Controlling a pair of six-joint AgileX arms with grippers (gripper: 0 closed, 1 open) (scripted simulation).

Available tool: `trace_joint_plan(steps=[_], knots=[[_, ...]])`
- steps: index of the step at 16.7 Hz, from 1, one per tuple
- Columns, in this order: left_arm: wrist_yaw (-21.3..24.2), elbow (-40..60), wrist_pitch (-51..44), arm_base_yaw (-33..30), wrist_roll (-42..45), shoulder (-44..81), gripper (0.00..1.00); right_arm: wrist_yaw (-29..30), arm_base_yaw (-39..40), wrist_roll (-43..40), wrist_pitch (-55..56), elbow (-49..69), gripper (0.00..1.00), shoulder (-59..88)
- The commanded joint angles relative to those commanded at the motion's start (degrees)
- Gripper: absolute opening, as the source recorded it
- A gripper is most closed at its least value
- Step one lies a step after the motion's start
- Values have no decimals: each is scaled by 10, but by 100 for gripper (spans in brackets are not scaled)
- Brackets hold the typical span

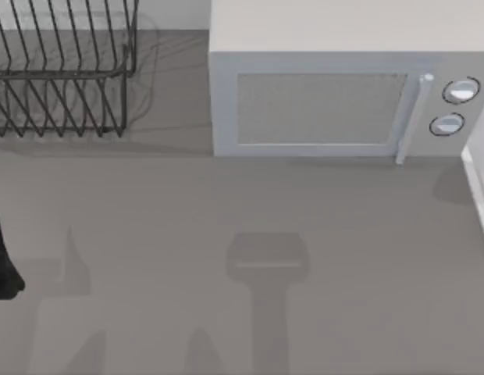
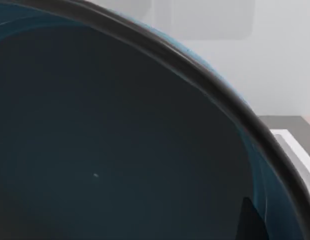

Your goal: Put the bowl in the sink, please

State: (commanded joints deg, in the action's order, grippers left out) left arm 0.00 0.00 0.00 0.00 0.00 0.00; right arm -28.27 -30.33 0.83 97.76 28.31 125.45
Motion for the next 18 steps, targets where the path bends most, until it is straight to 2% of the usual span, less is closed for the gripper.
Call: trace_joint_plan(steps=[6, 18], knots=[[0, 0, 0, 0, 0, 0, 100, 1, 1, 0, 16, -3, 0, 15], [0, 0, 0, 0, 0, 0, 100, 1, 1, 0, 16, -3, 90, 15]])
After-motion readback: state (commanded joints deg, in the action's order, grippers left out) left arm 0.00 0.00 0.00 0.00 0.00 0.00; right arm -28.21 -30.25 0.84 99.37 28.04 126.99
